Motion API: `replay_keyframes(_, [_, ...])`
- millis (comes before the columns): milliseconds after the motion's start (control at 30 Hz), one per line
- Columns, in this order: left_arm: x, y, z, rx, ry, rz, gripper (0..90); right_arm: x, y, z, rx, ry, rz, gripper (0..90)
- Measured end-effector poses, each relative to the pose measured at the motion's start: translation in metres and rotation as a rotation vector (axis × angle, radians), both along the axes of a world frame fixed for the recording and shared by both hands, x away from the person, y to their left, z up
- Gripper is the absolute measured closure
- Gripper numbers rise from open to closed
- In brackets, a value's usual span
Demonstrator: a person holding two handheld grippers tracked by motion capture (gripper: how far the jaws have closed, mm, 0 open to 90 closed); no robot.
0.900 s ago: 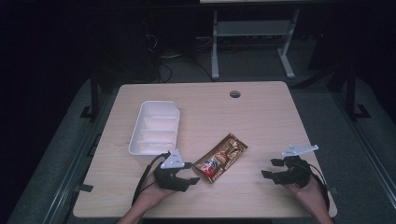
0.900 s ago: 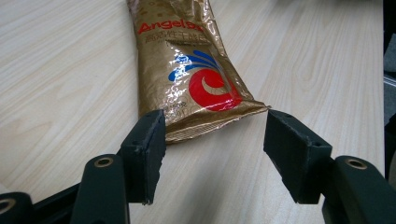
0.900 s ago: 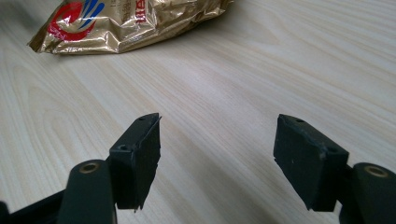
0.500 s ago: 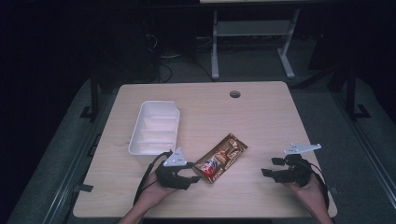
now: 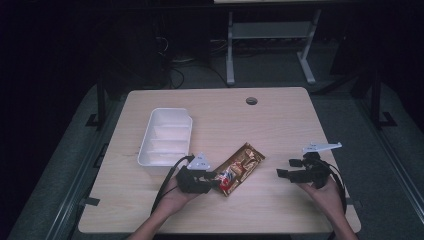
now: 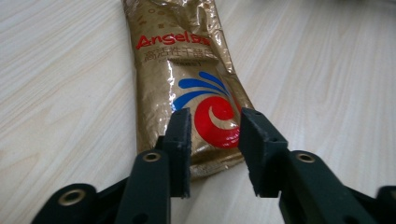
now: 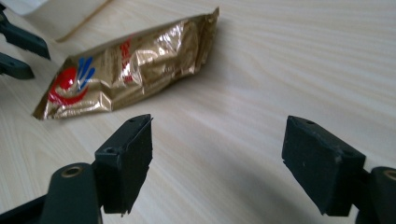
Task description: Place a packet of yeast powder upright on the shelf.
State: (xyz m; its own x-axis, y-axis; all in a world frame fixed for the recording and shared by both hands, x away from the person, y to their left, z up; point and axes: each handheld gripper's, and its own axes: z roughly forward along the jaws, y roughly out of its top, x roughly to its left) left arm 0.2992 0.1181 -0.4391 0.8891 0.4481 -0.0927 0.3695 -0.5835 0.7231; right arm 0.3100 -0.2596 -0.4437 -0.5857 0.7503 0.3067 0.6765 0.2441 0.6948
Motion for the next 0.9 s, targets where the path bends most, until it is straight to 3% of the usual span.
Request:
replay_keyframes(200, [0.007, -0.011, -0.003, 0.028, 0.016, -0.007, 74.9, 0.015, 0.009, 0.006, 0.019, 0.01, -0.005, 23.6])
replay_keyframes(300, [0.009, -0.015, -0.005, 0.069, 0.005, -0.011, 76.0, 0.023, 0.016, 0.007, 0.023, 0.023, 0.0, 23.8])
replay_keyframes(433, [0.012, -0.015, -0.008, 0.065, 0.016, -0.004, 78.4, 0.035, 0.029, 0.005, 0.025, 0.052, 0.012, 24.0])
replay_keyframes(567, [0.01, -0.015, -0.01, 0.059, 0.005, 0.0, 78.6, 0.046, 0.038, 0.001, 0.063, 0.069, 0.013, 24.8])
replay_keyframes(633, [0.009, -0.015, -0.011, 0.059, -0.007, -0.002, 78.6, 0.054, 0.047, -0.004, 0.079, 0.106, 0.017, 26.2])
replay_keyframes(900, [0.009, -0.014, -0.012, 0.053, -0.014, -0.003, 79.0, 0.06, 0.06, -0.017, 0.07, 0.163, 0.022, 30.3])
